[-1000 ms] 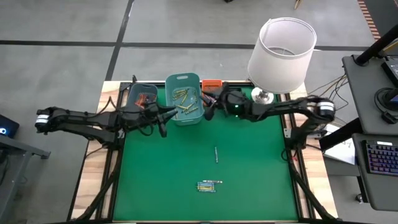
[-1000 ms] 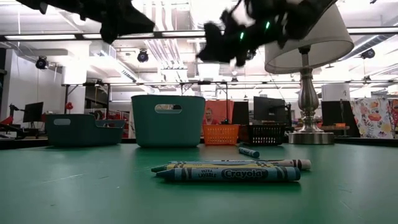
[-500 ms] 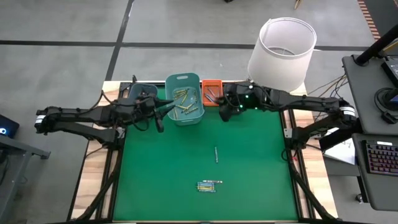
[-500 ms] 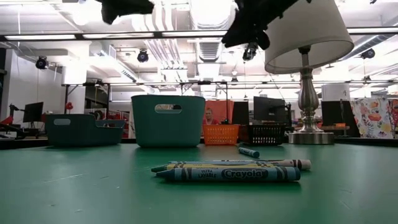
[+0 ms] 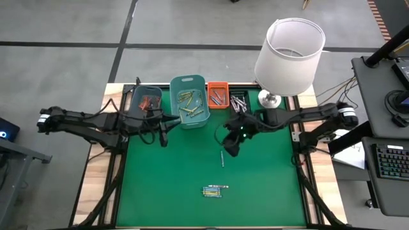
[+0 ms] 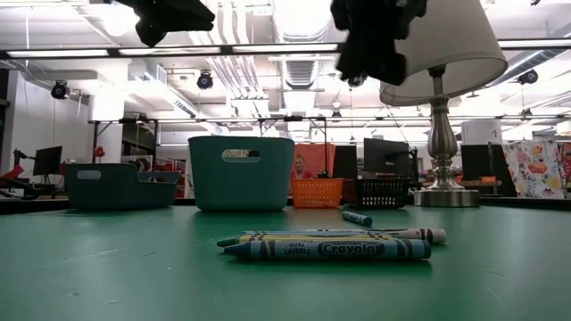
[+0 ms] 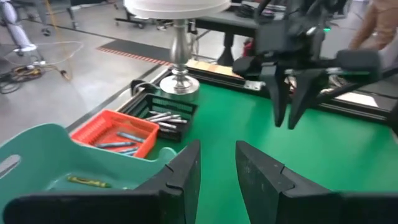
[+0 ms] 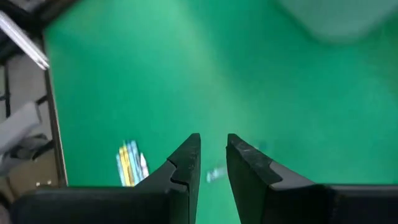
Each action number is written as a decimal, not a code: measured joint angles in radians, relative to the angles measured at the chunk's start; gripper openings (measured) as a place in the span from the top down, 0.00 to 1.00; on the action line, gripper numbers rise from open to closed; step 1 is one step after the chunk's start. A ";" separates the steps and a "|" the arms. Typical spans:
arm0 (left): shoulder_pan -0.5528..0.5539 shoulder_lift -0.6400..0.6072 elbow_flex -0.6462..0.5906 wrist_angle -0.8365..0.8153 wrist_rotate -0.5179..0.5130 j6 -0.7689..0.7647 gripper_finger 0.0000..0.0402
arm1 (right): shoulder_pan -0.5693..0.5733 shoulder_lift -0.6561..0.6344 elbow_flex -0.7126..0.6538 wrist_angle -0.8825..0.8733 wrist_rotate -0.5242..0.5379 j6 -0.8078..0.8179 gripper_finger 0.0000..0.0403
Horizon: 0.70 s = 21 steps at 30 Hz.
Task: Sort crayons
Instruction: Put the white crayon into the black bin
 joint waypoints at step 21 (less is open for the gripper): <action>-0.061 0.052 -0.002 0.001 0.000 -0.011 0.79 | 0.162 0.168 0.009 -0.361 -0.007 0.360 0.83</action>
